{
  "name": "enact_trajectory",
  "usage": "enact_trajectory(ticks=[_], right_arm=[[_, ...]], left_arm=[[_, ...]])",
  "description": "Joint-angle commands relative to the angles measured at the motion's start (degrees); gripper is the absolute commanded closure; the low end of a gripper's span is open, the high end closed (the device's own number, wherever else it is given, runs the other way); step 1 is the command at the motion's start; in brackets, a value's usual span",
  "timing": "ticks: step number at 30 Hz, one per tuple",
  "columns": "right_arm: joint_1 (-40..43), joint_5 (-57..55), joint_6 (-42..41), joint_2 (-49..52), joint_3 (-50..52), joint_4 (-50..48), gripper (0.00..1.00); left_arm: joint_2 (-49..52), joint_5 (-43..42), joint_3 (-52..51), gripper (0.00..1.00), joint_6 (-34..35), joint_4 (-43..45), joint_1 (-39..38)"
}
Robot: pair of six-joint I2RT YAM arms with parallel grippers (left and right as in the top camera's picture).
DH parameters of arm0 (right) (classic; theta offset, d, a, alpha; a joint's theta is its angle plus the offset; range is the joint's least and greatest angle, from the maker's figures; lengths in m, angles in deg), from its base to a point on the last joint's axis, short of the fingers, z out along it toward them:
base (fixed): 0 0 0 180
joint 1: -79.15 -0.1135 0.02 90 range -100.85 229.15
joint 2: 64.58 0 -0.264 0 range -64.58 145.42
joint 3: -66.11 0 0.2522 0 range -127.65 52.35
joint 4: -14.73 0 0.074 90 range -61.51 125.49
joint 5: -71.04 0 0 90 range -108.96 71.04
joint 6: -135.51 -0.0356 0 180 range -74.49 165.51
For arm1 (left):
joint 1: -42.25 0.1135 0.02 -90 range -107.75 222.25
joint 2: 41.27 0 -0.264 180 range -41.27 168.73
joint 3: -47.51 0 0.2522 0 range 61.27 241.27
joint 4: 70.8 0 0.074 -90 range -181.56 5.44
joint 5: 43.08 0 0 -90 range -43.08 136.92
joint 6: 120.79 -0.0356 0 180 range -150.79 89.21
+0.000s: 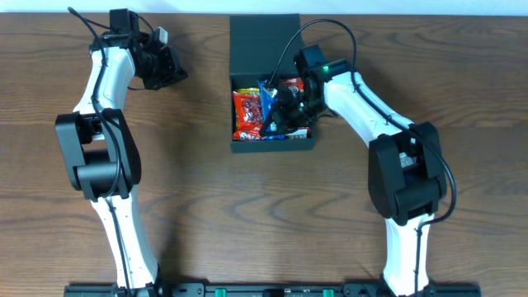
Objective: Pack container
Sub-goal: 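Press the snacks down inside the box with the right gripper, then move the right gripper to the small blue Eclipse mints tin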
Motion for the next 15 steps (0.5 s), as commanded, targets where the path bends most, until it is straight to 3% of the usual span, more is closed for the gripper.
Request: enact_trajectory(ticks=[1, 5, 9, 11, 15], right_arm=[[0.48, -5.35, -1.2, 0.07, 1.05, -0.22, 0.98], [1.33, 2.47, -2.34, -0.85, -1.49, -0.26, 0.98], [2.51, 3.37, -2.4, -4.22, -6.88, -0.15, 0.98], [3.48, 1.49, -3.21, -6.43, -10.29, -0.2, 0.98], [5.55, -11.56, -12.35, -10.14, -14.91, -0.07, 0.99]], left_arm=[[-2.27, -0.22, -0.11, 0.94, -1.27, -0.2, 0.13], [-2.27, -0.22, -0.11, 0.94, -1.27, -0.2, 0.13], [-2.27, -0.22, -0.11, 0.94, -1.27, -0.2, 0.13], [-2.27, -0.22, -0.11, 0.94, -1.27, -0.2, 0.13], [-2.27, -0.22, -0.11, 0.94, -1.27, -0.2, 0.13]])
